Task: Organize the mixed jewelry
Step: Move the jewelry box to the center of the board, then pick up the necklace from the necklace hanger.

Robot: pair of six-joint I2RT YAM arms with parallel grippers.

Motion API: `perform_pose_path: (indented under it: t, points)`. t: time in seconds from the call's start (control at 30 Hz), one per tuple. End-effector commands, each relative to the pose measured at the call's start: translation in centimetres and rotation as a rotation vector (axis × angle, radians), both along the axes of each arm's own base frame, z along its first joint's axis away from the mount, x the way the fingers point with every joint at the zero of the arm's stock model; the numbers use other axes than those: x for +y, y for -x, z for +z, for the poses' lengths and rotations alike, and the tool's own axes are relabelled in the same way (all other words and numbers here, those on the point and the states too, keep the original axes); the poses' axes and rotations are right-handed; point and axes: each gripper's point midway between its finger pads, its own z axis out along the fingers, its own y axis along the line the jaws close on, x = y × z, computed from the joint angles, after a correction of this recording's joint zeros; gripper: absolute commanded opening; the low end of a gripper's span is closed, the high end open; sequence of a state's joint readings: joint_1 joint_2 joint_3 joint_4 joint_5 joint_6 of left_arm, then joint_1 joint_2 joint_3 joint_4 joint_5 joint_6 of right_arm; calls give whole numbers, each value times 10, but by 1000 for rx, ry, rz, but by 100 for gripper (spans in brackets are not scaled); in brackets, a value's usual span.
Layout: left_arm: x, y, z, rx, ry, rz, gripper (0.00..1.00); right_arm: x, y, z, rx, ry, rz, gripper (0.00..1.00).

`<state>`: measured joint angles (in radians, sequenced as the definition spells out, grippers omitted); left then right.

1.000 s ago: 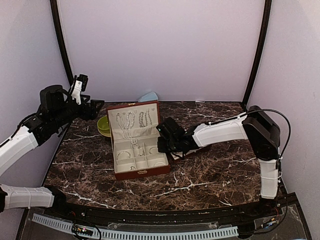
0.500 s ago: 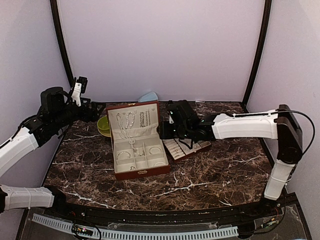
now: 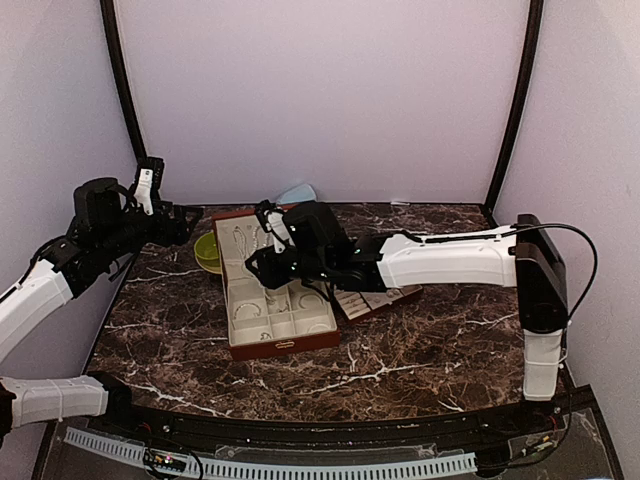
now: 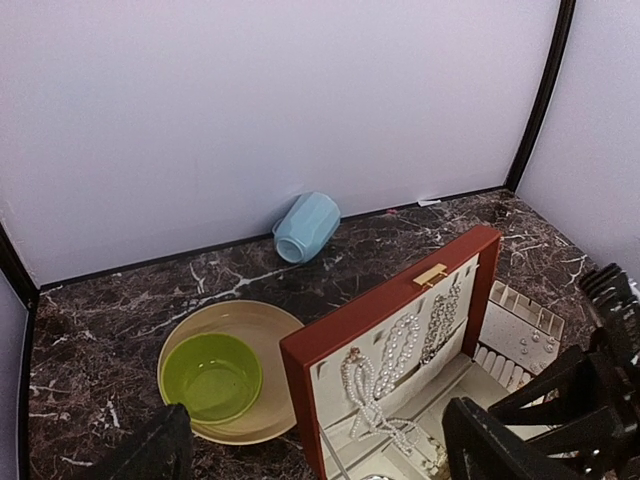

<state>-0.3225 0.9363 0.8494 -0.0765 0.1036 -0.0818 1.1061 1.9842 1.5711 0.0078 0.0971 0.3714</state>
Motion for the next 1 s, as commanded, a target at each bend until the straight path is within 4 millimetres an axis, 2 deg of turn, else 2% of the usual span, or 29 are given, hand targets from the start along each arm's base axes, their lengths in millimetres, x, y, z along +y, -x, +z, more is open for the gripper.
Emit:
perform_pose_path:
  t: [0.0,0.23,0.57,0.73,0.97]
  points:
    - [4,5,7,-33,11,2,89,30,-13,4,-49,-51,30,39]
    - [2,11,14,-54,34,-19,89,49,-38,-18,-96,-10,-48,35]
    - [3,15,19,-70,33,-21,89,65,-64,-42,-145,34,-125,36]
    - [2,16,19,-70,41,-25,89,62,-74,-50,-161,58,-188,35]
    - [1,17,18,-68,45,-31,89,57,-74,-47,-178,59,-199,35]
